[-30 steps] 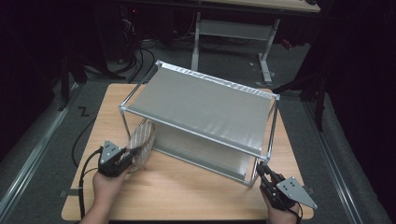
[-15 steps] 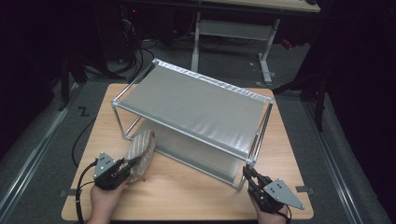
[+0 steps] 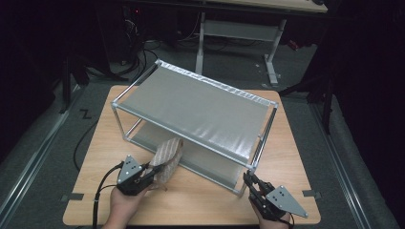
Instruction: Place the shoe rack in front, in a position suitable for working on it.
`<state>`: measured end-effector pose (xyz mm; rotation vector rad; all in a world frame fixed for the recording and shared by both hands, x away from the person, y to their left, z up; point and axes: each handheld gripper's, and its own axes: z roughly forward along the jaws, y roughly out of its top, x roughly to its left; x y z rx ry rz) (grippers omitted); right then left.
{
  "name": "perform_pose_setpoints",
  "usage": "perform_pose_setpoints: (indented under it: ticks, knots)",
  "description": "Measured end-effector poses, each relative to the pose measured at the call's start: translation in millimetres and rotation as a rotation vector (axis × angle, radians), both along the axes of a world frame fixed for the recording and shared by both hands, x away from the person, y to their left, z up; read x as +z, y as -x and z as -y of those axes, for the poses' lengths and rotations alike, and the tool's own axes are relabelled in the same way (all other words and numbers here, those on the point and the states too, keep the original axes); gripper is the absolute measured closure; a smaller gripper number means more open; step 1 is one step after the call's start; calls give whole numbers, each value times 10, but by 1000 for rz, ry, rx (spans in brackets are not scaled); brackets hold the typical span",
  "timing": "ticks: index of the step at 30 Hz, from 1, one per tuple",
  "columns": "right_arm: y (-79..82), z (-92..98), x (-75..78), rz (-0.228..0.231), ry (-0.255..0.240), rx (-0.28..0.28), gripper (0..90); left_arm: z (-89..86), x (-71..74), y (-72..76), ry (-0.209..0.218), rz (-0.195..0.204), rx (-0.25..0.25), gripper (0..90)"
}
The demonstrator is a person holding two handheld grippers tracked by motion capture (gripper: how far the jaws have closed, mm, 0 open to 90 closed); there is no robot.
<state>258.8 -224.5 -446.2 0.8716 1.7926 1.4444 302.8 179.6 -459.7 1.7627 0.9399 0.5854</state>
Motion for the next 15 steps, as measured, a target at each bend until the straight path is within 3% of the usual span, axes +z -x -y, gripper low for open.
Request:
perform_pose_setpoints:
  ticks: [3, 8, 10, 12, 15]
  knots:
    - [0, 5, -2, 2, -1, 7, 802, 75, 2, -140, -8, 3, 10, 722]
    - [1, 6, -1, 1, -4, 7, 801, 132, -95, -403, -85, -2, 49, 721]
    - [0, 5, -1, 1, -4, 7, 802, 160, -179, -471, -115, -32, 45, 715]
    - [0, 4, -2, -1, -8, 6, 802, 233, -287, -502, -163, -68, 10, 700]
    - [-1, 3, -2, -2, -10, 5, 802, 302, -337, -480, -157, -107, -24, 588]
